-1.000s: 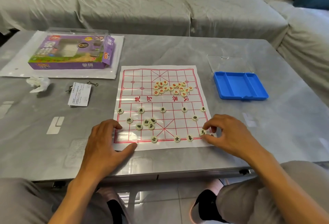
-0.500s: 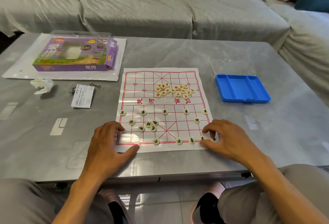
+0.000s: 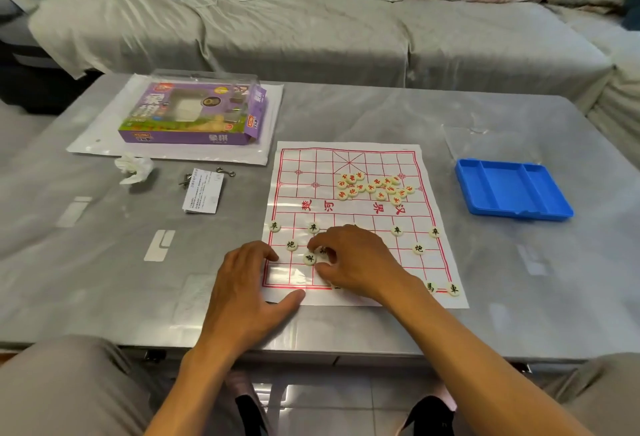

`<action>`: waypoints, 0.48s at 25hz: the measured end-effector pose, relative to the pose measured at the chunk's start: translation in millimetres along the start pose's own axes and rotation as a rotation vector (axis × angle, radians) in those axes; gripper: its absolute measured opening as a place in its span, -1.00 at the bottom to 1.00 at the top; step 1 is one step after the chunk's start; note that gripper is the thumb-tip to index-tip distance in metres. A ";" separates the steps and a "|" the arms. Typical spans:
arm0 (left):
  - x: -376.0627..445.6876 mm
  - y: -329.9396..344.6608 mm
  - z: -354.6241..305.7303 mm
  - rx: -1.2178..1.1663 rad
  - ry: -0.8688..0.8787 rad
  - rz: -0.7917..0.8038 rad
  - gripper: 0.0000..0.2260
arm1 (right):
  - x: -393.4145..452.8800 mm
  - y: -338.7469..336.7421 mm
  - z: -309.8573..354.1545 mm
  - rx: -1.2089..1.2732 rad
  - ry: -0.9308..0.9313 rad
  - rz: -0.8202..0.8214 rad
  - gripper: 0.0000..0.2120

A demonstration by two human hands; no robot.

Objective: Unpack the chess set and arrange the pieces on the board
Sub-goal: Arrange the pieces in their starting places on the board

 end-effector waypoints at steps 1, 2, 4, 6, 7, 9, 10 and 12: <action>-0.3 -0.5 0.5 -0.004 -0.003 0.000 -0.49 | 4.3 2.6 1.4 -0.010 0.000 0.012 -0.68; -0.4 -0.6 1.0 -0.010 -0.007 -0.001 -0.50 | 6.7 3.8 1.3 -0.016 0.004 0.019 -0.69; -0.4 -0.6 2.7 -0.024 -0.015 0.000 -0.52 | 8.6 3.8 0.1 -0.017 0.009 0.019 -0.69; -0.3 0.3 3.2 -0.029 -0.020 0.012 -0.52 | 8.7 4.0 0.7 -0.003 -0.003 0.016 -0.67; -0.3 0.8 4.3 -0.030 -0.026 0.022 -0.51 | 9.4 5.1 1.9 0.004 -0.010 0.021 -0.67; 0.0 2.9 7.5 -0.033 -0.048 0.062 -0.47 | 11.1 6.8 3.5 0.000 -0.011 0.034 -0.69; 0.2 4.1 9.3 -0.038 -0.066 0.093 -0.42 | 11.6 6.5 4.4 -0.011 -0.006 0.033 -0.70; 0.7 5.1 13.2 -0.052 -0.097 0.162 -0.30 | 11.4 3.7 9.8 -0.006 -0.005 0.003 -0.70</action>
Point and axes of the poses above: each hand's wrist, its own x-axis towards the middle knuckle, its own y-axis out of the palm, z = x × y, the point moved 10 cm from there along x, towards the middle knuckle, and after that the axes turned 2 degrees about -x, right-handed, at the moved point
